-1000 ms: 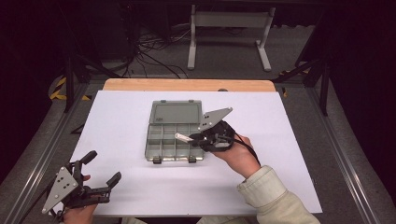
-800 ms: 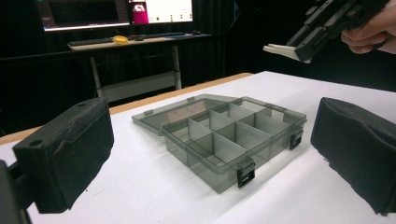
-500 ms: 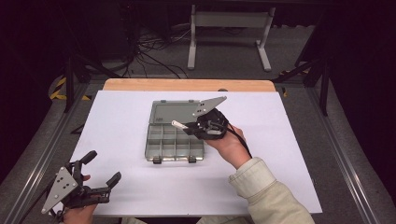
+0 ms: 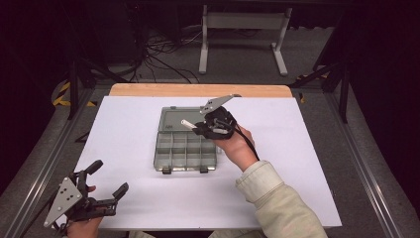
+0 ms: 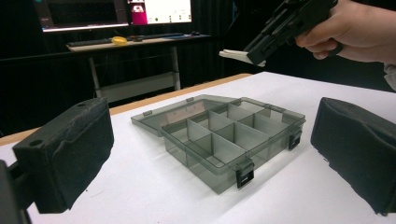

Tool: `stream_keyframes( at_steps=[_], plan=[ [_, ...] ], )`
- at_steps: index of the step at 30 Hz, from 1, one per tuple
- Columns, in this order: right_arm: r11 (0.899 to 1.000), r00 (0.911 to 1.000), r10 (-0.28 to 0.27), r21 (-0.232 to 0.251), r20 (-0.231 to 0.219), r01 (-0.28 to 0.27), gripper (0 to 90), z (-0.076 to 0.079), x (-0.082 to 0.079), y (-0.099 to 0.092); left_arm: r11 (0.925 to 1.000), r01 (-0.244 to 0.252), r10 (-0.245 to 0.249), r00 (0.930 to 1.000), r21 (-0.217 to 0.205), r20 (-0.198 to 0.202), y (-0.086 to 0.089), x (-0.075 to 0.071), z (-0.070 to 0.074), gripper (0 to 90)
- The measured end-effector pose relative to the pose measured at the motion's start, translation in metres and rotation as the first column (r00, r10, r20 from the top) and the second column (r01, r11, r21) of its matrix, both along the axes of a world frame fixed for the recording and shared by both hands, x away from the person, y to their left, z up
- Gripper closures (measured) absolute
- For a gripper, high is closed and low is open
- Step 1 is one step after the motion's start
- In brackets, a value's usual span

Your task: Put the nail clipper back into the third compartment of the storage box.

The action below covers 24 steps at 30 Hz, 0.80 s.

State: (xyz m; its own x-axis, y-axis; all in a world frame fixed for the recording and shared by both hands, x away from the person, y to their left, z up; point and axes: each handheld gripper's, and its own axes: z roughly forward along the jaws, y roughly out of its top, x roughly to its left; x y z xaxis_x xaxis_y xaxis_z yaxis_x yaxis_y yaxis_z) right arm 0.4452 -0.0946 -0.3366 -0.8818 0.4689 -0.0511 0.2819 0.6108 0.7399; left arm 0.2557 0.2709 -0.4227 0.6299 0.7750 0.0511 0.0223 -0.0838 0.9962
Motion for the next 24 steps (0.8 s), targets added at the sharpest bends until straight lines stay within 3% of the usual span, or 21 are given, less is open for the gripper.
stream_keyframes(
  at_steps=[8,24],
  plan=[
    [0.999,0.9986,-0.05,0.004,-0.017,0.05,78.0,-0.006,0.015,0.001,1.0,0.003,-0.003,1.0,0.002,-0.001,0.0,0.0,0.0,0.3],
    [0.997,0.9954,-0.082,-0.011,-0.05,0.082,78.0,-0.029,0.021,0.008,1.0,0.005,-0.005,1.0,0.002,-0.001,0.0,0.0,0.0,0.2]
  ],
)
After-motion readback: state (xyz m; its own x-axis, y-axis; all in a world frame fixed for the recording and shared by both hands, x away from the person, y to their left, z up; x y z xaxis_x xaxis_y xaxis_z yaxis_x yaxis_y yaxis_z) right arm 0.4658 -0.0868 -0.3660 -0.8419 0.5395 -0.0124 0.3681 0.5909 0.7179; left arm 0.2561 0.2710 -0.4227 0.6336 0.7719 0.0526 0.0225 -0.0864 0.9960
